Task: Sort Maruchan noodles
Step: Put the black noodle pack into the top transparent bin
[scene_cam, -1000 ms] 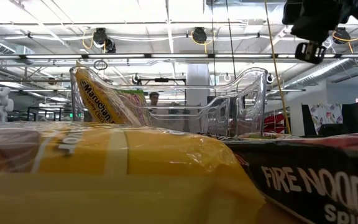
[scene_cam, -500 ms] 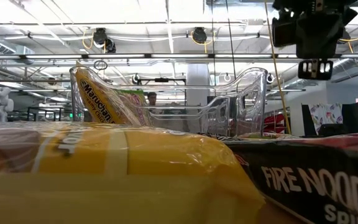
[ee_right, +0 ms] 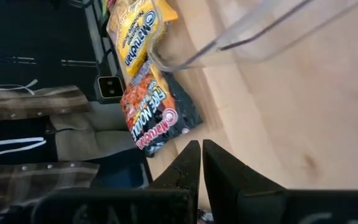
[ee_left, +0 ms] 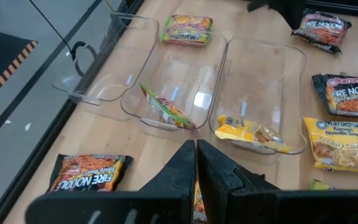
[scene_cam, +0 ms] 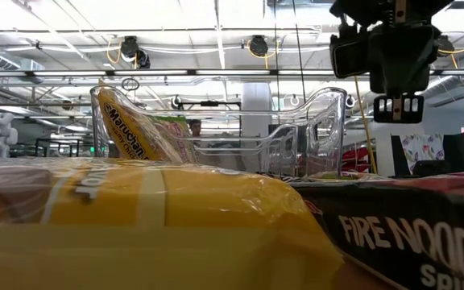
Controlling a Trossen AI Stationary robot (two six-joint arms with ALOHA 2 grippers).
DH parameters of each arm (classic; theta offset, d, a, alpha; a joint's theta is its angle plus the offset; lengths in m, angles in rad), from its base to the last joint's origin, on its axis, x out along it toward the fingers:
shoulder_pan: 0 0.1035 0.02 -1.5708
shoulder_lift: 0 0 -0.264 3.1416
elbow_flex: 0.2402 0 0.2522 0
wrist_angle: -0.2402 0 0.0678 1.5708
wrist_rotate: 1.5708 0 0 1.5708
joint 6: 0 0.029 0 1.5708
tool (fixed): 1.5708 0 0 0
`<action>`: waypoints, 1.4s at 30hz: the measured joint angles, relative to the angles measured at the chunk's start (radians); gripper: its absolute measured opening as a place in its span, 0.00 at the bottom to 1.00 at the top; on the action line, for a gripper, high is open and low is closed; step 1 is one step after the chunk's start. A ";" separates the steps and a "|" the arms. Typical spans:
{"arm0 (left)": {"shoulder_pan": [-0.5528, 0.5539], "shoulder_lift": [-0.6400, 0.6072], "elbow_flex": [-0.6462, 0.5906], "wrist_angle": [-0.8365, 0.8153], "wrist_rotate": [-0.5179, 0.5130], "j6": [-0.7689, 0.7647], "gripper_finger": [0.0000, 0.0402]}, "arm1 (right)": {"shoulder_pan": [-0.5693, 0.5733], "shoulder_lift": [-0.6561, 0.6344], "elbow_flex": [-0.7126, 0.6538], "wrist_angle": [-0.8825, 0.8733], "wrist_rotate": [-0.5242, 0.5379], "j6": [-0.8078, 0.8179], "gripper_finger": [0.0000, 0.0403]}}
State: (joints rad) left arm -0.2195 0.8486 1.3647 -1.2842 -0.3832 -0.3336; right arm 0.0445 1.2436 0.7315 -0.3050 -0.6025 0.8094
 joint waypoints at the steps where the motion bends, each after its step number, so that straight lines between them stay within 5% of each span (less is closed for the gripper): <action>1: 0.000 0.000 0.000 0.000 0.009 0.008 0.05 | 0.012 0.020 0.000 0.015 0.000 0.014 0.03; 18: 0.000 -0.001 0.000 -0.014 0.097 0.102 0.05 | 0.121 0.256 0.000 0.317 0.024 0.239 0.08; 27: 0.000 -0.001 0.000 -0.046 0.117 0.104 0.05 | 0.150 0.260 0.000 0.340 0.022 0.285 0.21; 42: 0.000 -0.001 0.000 -0.052 0.117 0.103 0.05 | 0.274 0.260 0.000 0.339 0.085 0.380 0.22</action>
State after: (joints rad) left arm -0.2195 0.8474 1.3643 -1.3361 -0.2658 -0.2310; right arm 0.3187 1.5036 0.7315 0.0338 -0.5174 1.1893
